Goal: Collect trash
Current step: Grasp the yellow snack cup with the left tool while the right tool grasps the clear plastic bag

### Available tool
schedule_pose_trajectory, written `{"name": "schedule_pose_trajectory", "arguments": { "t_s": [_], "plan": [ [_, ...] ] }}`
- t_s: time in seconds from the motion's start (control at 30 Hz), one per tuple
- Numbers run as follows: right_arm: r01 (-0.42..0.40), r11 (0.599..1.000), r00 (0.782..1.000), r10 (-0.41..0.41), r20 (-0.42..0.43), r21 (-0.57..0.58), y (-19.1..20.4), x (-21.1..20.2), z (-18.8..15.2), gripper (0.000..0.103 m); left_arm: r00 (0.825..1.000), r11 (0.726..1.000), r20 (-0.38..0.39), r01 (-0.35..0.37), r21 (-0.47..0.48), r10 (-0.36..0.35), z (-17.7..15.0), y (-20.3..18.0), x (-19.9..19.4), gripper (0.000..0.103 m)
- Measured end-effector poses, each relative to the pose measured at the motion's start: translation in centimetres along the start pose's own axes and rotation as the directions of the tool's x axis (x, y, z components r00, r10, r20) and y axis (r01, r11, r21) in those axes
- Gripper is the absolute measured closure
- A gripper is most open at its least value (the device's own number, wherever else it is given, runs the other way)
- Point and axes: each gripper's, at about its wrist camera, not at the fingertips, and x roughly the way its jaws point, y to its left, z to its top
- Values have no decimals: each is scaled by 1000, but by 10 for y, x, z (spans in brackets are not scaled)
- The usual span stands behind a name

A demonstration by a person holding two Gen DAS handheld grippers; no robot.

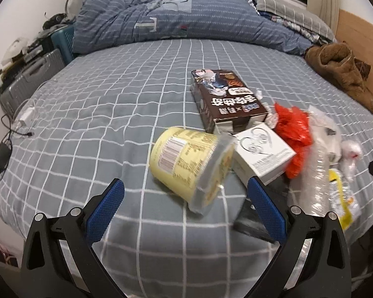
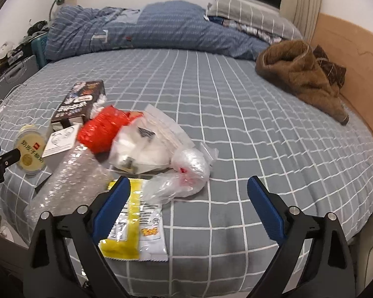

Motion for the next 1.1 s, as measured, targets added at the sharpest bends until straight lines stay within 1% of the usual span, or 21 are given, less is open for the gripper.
{"name": "schedule_pose_trajectory", "arguments": {
  "t_s": [0.1,0.23,0.3,0.4,0.47,0.53,0.67,0.77,0.8,1.0,1.1],
  "plan": [
    [13,1000,1000,-13,-21,1,-2,13,1,14,1000,1000,-22,8,6,-8,5,2,17,6],
    [15,1000,999,-15,-42,7,-6,31,6,18,997,999,-48,52,-5,-52,11,3,31,6],
    [10,1000,999,-9,-46,16,-8,37,10,19,997,998,-48,56,1,-56,13,3,37,6],
    [12,1000,998,-11,-54,22,-12,47,14,23,997,999,-52,49,11,-49,17,2,43,6],
    [7,1000,998,-6,-61,22,-13,52,14,26,997,998,-55,57,12,-56,19,3,48,7],
    [-1,1000,997,3,-72,21,-13,57,15,32,996,998,-60,60,22,-59,19,2,52,7],
    [-25,1000,995,26,-94,15,-12,64,15,43,994,996,-75,84,24,-82,21,1,60,15],
    [-43,999,993,44,-112,7,-9,67,14,58,993,996,-78,86,27,-84,22,1,63,16],
    [-48,999,992,48,-116,4,-8,68,13,60,993,996,-78,86,27,-83,22,1,64,16],
    [-52,998,992,55,-110,26,-9,66,14,63,994,997,-77,77,31,-75,22,0,63,18],
    [-45,998,995,47,-85,34,-11,59,17,64,995,997,-72,76,25,-74,22,0,60,20]
  ]
}}
